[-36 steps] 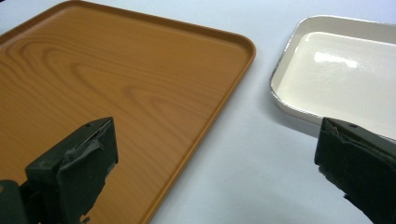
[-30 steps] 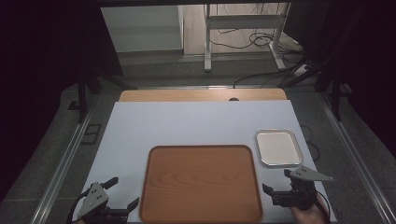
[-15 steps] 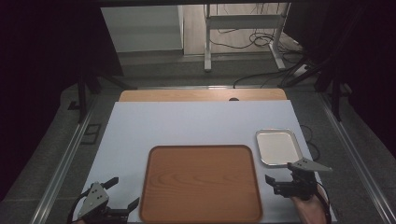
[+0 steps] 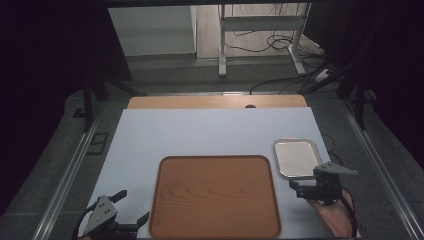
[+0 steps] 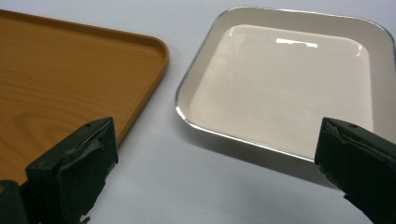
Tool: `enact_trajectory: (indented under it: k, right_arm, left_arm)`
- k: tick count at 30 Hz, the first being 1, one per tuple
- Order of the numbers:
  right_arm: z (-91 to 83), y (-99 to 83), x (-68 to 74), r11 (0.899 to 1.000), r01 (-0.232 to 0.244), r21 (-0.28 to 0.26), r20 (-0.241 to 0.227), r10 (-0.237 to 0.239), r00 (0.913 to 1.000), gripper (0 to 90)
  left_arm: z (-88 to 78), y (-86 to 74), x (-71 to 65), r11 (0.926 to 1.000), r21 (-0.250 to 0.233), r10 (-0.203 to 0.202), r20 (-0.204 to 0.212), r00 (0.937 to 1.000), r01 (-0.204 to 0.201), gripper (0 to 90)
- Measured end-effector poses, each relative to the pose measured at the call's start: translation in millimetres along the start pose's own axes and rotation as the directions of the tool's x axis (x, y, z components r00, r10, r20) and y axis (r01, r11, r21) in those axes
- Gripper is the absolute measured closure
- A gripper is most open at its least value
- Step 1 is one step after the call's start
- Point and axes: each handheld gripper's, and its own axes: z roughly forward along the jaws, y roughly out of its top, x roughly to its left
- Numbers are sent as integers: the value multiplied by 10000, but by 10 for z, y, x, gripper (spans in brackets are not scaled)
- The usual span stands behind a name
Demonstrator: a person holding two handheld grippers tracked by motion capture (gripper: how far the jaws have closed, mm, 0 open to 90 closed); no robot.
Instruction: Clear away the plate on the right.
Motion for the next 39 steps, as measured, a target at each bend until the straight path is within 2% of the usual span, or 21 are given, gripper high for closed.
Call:
enact_trajectory:
  k: [7,12,22,30,39]
  right_arm:
    - [51,58,-96,9995,-204,228,373,196,9991,8]
    - [49,95,-186,9985,-506,228,414,496,9979,85]
    - [58,157,-380,9960,-717,538,675,680,9954,217]
    - [31,195,-614,9894,-1182,846,1135,1083,9876,327]
    - [54,317,-858,9817,-1689,880,1436,1553,9774,448]
  left_arm:
    - [1,1,-3,10000,18,22,-10,10000,-22,22]
    - [2,2,-4,10000,31,36,-10,10000,-36,23]
    - [4,3,-6,10000,52,59,-34,10000,-59,23]
    - [6,4,-8,10000,67,68,-44,10000,-67,24]
    - [14,8,-8,9999,88,62,-48,10000,-61,24]
